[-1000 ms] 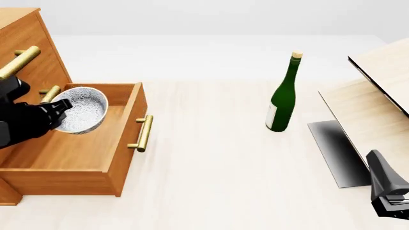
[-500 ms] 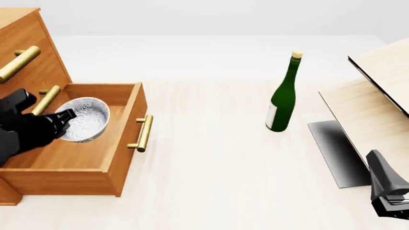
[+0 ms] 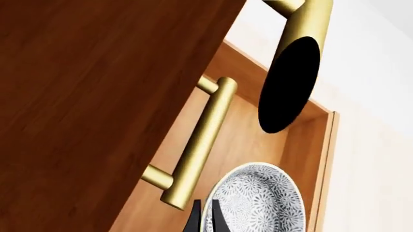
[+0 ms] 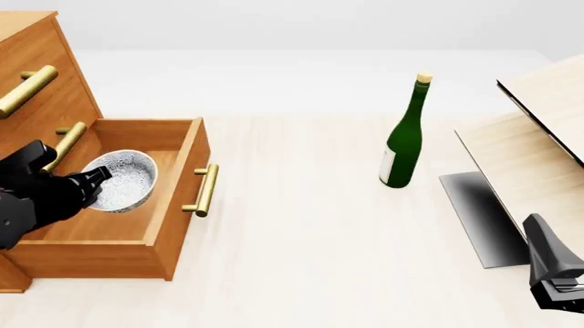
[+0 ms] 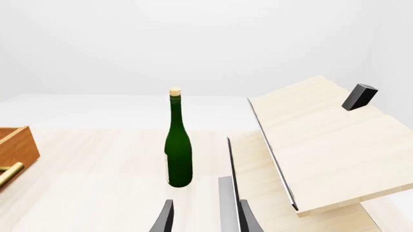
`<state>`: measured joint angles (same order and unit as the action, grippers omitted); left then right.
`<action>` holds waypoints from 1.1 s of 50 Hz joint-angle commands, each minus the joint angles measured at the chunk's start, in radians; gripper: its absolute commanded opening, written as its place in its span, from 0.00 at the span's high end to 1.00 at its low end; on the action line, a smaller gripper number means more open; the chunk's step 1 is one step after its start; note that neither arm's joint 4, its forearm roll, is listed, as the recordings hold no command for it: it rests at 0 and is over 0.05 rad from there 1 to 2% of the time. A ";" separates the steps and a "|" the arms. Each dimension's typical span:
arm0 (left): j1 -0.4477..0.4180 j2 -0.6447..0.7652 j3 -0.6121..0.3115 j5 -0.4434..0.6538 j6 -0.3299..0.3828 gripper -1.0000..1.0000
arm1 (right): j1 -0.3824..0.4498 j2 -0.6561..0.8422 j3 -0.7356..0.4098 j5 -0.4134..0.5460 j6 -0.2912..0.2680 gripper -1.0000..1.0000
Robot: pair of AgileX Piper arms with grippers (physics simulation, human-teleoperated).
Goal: Put the bowl in the bottom drawer of the cabinet and close it.
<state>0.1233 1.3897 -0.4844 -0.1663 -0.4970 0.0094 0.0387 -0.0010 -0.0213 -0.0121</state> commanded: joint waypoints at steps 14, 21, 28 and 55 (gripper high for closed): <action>0.055 0.062 0.049 -0.084 -0.010 1.00 | 0.000 0.000 0.000 0.000 0.000 0.00; 0.063 0.081 0.039 -0.090 -0.009 1.00 | 0.000 0.000 0.000 0.000 0.000 0.00; 0.064 0.095 0.037 -0.101 -0.014 1.00 | 0.000 0.000 0.000 0.000 0.000 0.00; 0.060 0.135 0.039 -0.127 -0.011 1.00 | 0.000 0.000 0.000 0.000 0.000 0.00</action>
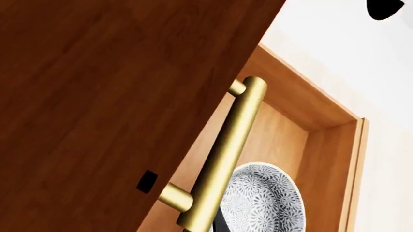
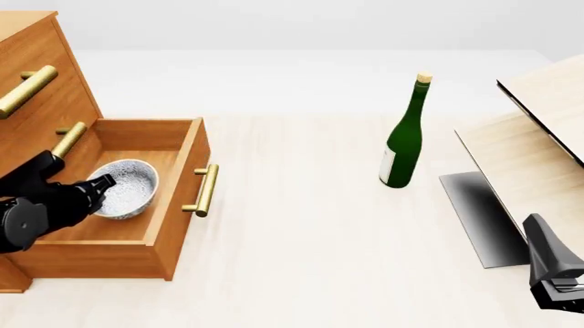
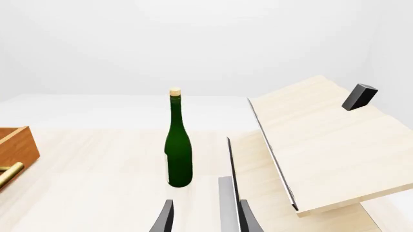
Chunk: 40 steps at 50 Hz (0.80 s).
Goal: Put the bowl in the bottom drawer of the cabinet and close it.
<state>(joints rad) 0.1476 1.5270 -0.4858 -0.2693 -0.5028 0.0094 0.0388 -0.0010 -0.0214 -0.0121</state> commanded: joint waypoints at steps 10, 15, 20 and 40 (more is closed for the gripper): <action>0.036 0.010 0.040 -0.033 -0.008 1.00 | 0.000 0.000 0.000 0.000 0.000 0.00; 0.038 0.008 0.041 -0.033 -0.006 1.00 | 0.000 0.000 0.000 0.000 0.000 0.00; 0.041 0.016 0.041 -0.037 -0.007 1.00 | 0.000 0.000 0.000 0.000 0.000 0.00; 0.025 0.015 0.056 -0.062 -0.028 0.00 | 0.000 0.000 0.000 0.000 0.000 0.00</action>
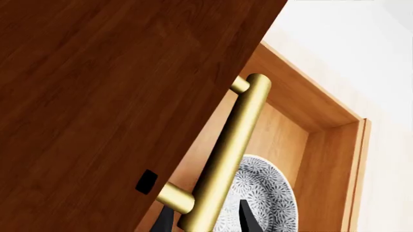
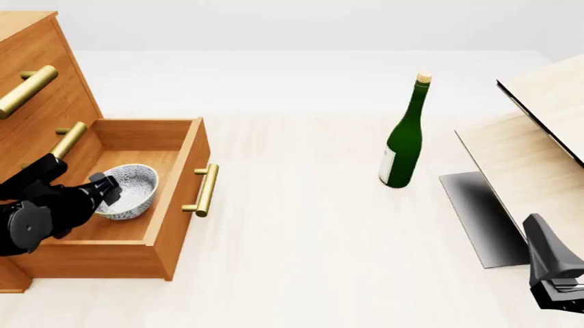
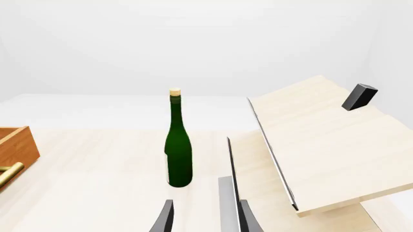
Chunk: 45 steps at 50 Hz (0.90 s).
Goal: Put the bowl in the bottom drawer of the cabinet and close it.
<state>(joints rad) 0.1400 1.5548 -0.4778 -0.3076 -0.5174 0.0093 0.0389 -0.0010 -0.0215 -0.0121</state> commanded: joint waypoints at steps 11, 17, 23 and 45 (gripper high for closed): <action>0.032 -0.021 0.044 -0.015 -0.010 0.00 | 0.000 0.000 0.000 0.000 0.000 0.00; 0.058 -0.035 0.036 0.012 0.008 0.00 | 0.000 0.000 0.000 0.000 0.000 0.00; 0.068 -0.045 0.038 0.028 0.030 0.00 | 0.000 0.000 0.000 0.000 0.000 0.00; -0.001 -0.252 0.077 0.152 0.046 0.00 | 0.000 0.000 0.000 0.000 0.000 0.00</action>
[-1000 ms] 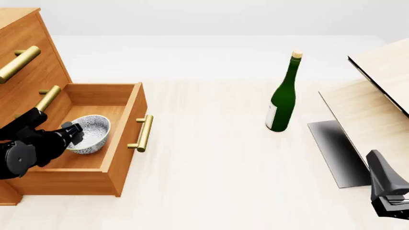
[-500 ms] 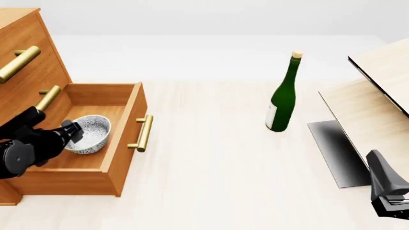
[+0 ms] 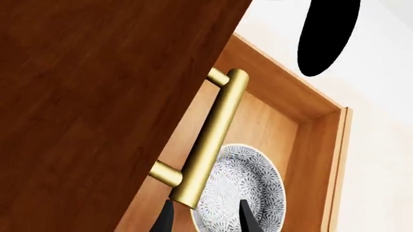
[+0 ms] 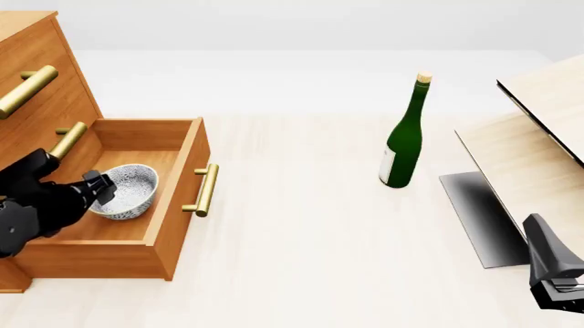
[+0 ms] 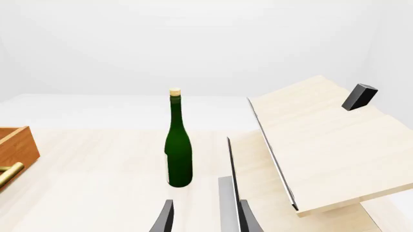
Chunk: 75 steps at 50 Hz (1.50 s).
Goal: Put the bowl in the bottom drawer of the cabinet and close it.
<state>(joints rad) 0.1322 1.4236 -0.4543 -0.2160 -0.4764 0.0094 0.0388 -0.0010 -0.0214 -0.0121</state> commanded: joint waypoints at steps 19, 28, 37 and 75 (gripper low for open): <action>-0.050 -0.333 0.000 0.251 0.070 0.00 | 0.000 0.000 0.000 0.000 0.000 0.00; -0.138 -0.423 -0.063 0.357 0.164 0.00 | 0.000 0.000 0.000 0.000 0.000 0.00; -0.238 -0.514 -0.095 0.449 0.171 0.00 | 0.000 0.000 0.000 0.000 0.000 0.00; -0.622 -0.530 -0.195 0.571 0.252 0.00 | 0.000 0.000 0.000 0.000 0.000 0.00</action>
<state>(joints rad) -0.4405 0.8827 -0.6794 0.3634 -0.2145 0.0093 0.0388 -0.0010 -0.0214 -0.0121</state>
